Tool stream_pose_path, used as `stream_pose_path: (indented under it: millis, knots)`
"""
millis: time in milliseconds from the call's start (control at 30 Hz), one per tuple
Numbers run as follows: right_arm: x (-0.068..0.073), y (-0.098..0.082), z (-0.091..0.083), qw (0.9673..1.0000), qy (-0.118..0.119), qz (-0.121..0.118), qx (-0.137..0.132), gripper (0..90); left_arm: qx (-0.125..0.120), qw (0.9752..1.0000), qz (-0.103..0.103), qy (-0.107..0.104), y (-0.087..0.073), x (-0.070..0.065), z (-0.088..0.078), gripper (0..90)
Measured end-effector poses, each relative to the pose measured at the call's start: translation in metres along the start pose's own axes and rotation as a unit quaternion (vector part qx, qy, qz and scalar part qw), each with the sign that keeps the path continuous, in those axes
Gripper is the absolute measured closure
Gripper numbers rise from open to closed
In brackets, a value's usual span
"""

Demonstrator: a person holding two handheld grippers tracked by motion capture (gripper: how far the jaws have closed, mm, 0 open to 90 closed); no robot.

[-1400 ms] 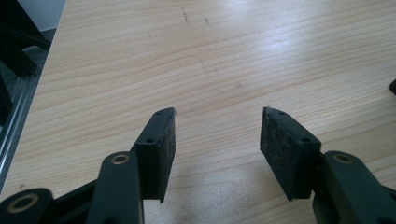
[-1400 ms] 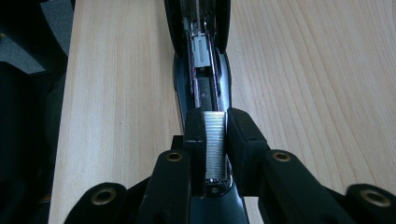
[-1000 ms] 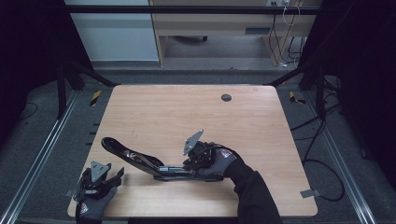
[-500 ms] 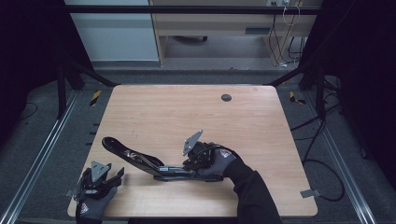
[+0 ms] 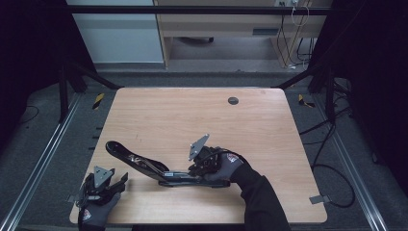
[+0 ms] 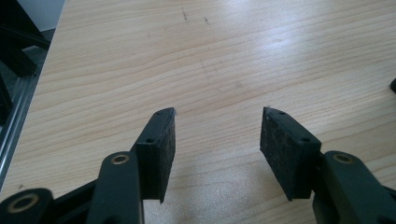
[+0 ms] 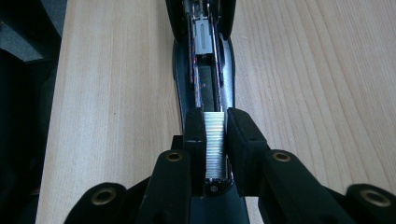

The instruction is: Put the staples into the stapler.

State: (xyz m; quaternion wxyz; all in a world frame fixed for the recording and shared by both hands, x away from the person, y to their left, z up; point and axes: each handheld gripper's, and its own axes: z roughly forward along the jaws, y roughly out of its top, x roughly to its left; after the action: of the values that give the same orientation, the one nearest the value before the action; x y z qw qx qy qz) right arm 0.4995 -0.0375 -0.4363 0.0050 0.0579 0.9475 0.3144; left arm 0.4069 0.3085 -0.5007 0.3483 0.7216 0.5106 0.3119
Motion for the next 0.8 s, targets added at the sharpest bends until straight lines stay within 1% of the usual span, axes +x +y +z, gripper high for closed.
stream_pose_path:
  millis: [33, 67, 133, 567, 600, 800]
  knots:
    - [0.0002, 0.0001, -0.0001, 1.0, -0.001, 0.001, 0.001, 78.3, 0.0, 1.0, 0.0, 0.0, 0.0, 0.0, 0.0001, 45.2]
    - [-0.0005, -0.0001, 0.0003, 1.0, 0.005, 0.0, -0.002, 78.2, 0.0, 1.0, 0.0, 0.0, 0.0, -0.0001, 0.0001, 45.2]
    - [-0.0006, -0.0001, 0.0005, 1.0, 0.005, 0.0, -0.001, 78.2, 0.0, 1.0, 0.001, 0.0, 0.0, -0.0002, 0.0, 45.2]
    - [0.0001, 0.0012, 0.0018, 1.0, 0.0, -0.002, -0.002, 78.2, 0.0, 1.0, 0.001, 0.0, 0.0, -0.0002, 0.0001, 45.1]
    - [-0.0007, 0.0015, 0.0019, 1.0, 0.003, -0.006, -0.001, 78.2, 0.0, 1.0, 0.0, 0.0, 0.0, -0.0002, 0.0001, 45.2]
    - [-0.0008, 0.0018, 0.002, 0.9999, 0.007, -0.007, -0.001, 78.3, 0.0, 1.0, 0.0, 0.0, 0.0, -0.0001, 0.0, 45.2]
